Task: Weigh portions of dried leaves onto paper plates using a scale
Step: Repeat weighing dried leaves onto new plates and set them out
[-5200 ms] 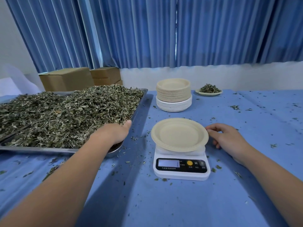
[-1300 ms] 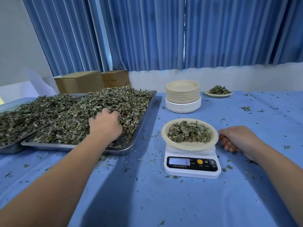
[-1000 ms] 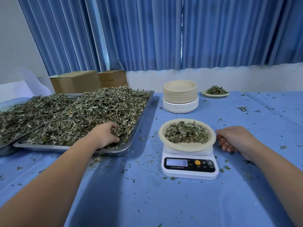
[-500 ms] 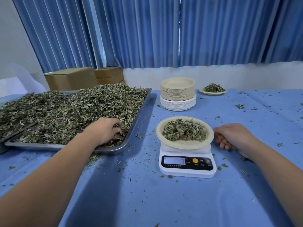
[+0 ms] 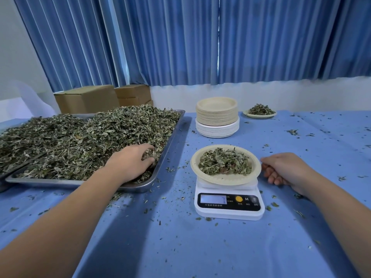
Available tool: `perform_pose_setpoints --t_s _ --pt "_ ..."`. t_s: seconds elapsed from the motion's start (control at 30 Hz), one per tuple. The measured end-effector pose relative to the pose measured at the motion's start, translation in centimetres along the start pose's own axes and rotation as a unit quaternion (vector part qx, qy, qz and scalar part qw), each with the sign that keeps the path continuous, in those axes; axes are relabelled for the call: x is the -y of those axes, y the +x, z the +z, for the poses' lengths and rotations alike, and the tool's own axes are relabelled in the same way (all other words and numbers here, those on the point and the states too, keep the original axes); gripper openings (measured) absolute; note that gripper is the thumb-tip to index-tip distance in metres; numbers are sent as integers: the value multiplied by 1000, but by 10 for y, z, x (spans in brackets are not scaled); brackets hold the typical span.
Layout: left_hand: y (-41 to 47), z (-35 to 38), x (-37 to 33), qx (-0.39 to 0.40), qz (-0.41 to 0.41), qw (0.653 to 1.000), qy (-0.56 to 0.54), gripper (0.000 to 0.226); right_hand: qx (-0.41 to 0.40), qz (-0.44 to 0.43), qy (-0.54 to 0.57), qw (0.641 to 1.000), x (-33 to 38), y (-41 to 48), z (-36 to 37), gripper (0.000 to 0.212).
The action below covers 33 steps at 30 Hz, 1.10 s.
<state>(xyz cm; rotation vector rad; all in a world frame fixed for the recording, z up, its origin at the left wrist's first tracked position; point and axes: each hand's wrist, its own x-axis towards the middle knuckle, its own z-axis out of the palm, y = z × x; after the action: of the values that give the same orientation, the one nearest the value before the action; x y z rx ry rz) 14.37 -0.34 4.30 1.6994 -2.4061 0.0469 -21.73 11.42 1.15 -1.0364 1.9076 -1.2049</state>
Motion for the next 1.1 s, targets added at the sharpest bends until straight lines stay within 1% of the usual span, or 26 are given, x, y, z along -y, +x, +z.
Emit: perform_pose_setpoints --t_s 0.07,0.13,0.17,0.23,0.33,0.37,0.43,0.47,0.53,0.6,0.63,0.67,0.7,0.77,0.83,0.87,0.9,1.0,1.1 --pt "-1 -1 -6 -11 -13 999 29 42 5 -1 11 1000 1 -1 0 27" --pt "-3 -3 -14 -49 -10 999 19 36 7 -3 19 1000 2 -2 -1 26" --pt "-3 -4 -19 -79 4 997 -2 32 8 -4 22 1000 2 -3 -1 25" --pt "-5 -5 -31 -132 59 987 -65 27 5 -7 28 1000 4 -4 -2 24" --pt "-11 -5 -58 -161 134 961 -179 19 -2 -7 44 999 8 -6 -2 24" --pt "-13 -3 -68 -167 141 953 -212 16 -2 -5 52 999 9 -7 -2 24" --pt "-14 4 -88 -174 118 941 -263 14 6 -2 67 998 11 -9 0 23" --pt "-14 9 -97 -172 94 939 -282 16 10 0 72 997 12 -10 0 23" --pt "-13 19 -110 -140 30 944 -297 28 23 5 76 997 14 -13 2 21" --pt "-10 27 -114 -84 -29 962 -257 46 42 12 77 996 15 -16 3 21" --pt "-8 29 -113 -54 -54 969 -233 52 54 16 79 995 15 -17 3 21" --pt "-6 30 -111 -28 -72 970 -232 52 66 20 83 994 16 -18 3 20" --pt "-4 32 -109 -7 -81 961 -264 50 76 21 91 993 16 -18 2 20" --pt "-4 31 -106 18 -89 923 -373 48 88 19 111 990 16 -19 3 19" --pt "-6 30 -107 41 -97 886 -452 35 95 16 135 986 16 -19 3 16" --pt "-7 30 -108 49 -97 872 -477 27 99 15 148 984 16 -19 3 14" --pt "-6 29 -110 53 -96 862 -494 24 102 14 163 981 16 -18 3 12" --pt "0 23 -118 62 -102 844 -523 26 100 15 217 971 17 -16 -2 10" --pt "13 15 -126 81 -109 822 -553 20 92 20 258 961 17 -12 -9 10"
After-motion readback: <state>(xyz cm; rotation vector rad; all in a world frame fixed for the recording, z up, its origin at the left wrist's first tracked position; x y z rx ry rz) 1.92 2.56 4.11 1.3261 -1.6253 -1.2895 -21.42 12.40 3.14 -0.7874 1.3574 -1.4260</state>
